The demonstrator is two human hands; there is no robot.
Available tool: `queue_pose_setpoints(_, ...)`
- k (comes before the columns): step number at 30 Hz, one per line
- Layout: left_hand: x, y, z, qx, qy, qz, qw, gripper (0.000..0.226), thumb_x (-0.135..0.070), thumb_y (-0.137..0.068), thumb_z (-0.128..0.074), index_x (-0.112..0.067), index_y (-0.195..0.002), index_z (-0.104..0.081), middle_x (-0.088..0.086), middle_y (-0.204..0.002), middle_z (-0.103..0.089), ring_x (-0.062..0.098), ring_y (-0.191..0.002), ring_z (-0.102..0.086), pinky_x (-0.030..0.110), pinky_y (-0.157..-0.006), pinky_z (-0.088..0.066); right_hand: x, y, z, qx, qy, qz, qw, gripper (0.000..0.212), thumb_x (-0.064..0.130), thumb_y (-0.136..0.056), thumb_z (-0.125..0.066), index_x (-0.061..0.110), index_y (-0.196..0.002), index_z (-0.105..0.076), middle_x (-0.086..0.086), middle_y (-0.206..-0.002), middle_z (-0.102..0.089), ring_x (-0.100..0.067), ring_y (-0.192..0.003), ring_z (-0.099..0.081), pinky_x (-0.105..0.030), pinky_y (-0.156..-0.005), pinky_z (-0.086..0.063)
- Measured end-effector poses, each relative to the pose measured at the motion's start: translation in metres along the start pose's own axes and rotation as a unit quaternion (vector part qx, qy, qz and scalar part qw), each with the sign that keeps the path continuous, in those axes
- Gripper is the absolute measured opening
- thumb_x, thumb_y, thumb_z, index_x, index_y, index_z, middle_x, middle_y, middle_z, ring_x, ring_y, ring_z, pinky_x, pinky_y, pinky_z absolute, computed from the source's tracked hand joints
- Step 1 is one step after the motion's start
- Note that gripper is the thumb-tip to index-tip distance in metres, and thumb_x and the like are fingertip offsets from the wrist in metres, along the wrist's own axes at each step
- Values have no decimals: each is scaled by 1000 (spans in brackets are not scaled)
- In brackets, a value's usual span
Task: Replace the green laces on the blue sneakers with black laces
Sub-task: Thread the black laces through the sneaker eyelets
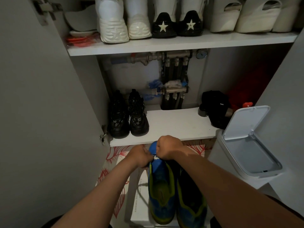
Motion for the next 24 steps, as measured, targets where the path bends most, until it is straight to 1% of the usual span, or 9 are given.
queue_pose_setpoints(2,2,0,0,8,13,2,1000,23,-7,-87,-62,14,-89,-70,11,-57,-61,16,-47,-57,34,-65,-50,3,1,-2,8,29,6,1000,10,18,-84,-65,12,-93,-64,-6,-100,-68,-24,-95,-64,-31,-82,-55)
queue_pose_setpoints(4,2,1,-1,13,22,3,1000,25,-7,-90,-61,15,-91,-69,14,-62,-62,16,-47,-59,33,-65,-49,5,2,-3,10,41,8,999,11,20,-85,-65,15,-87,-56,-4,-91,-63,-23,-92,-62,-29,-77,-52)
queue_pose_setpoints(7,2,2,-2,22,19,5,1000,24,-7,-90,-59,15,-92,-69,16,-67,-63,17,-50,-60,34,-66,-50,5,2,-2,10,48,3,999,18,21,-83,-65,16,-77,-50,3,-74,-50,-20,-82,-57,-28,-71,-47)
queue_pose_setpoints(10,1,2,-4,37,-2,-23,999,22,-5,-91,-58,14,-93,-69,16,-70,-58,19,-59,-56,34,-67,-49,6,3,-4,16,59,-1,998,25,21,-83,-66,19,-68,-46,3,-71,-51,-20,-80,-59,-28,-71,-49)
queue_pose_setpoints(12,2,1,-3,40,-12,-35,999,22,-5,-92,-57,12,-93,-70,15,-70,-57,20,-62,-55,35,-67,-51,11,4,-7,8,82,0,997,23,23,-84,-67,15,-72,-49,1,-78,-57,-21,-83,-60,-29,-72,-50)
queue_pose_setpoints(14,4,-1,-3,39,-3,-36,999,23,-7,-93,-56,12,-93,-69,16,-69,-58,20,-59,-59,37,-68,-55,15,5,-7,-14,99,-2,995,20,27,-85,-69,17,-82,-52,-3,-88,-61,-20,-82,-58,-29,-70,-48)
queue_pose_setpoints(17,5,0,-4,43,13,-31,999,25,-10,-94,-55,11,-96,-68,20,-71,-61,22,-57,-64,35,-66,-58,13,5,-9,-31,81,-18,996,19,28,-86,-69,18,-86,-54,-5,-95,-65,-20,-81,-58,-29,-69,-48)
queue_pose_setpoints(21,2,3,-2,28,-1,-33,999,31,-15,-95,-52,8,-83,-69,23,-67,-65,24,-56,-68,27,-56,-54,11,3,-17,-13,75,-26,997,10,20,-89,-66,16,-97,-63,-6,-106,-67,-23,-97,-65,-30,-78,-52)
queue_pose_setpoints(24,3,0,0,13,-15,-43,999,29,-11,-96,-50,6,-84,-70,25,-74,-68,30,-63,-68,31,-59,-54,7,2,-20,-20,59,-46,997,18,18,-91,-64,13,-108,-67,-7,-112,-68,-24,-102,-65,-32,-84,-53)
Point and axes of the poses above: each hand's wrist, its own y-axis away from the middle knuckle, its own z-axis out of the back of the hand, x = y × z, the point moved 8 cm from there along -y, towards the middle knuckle
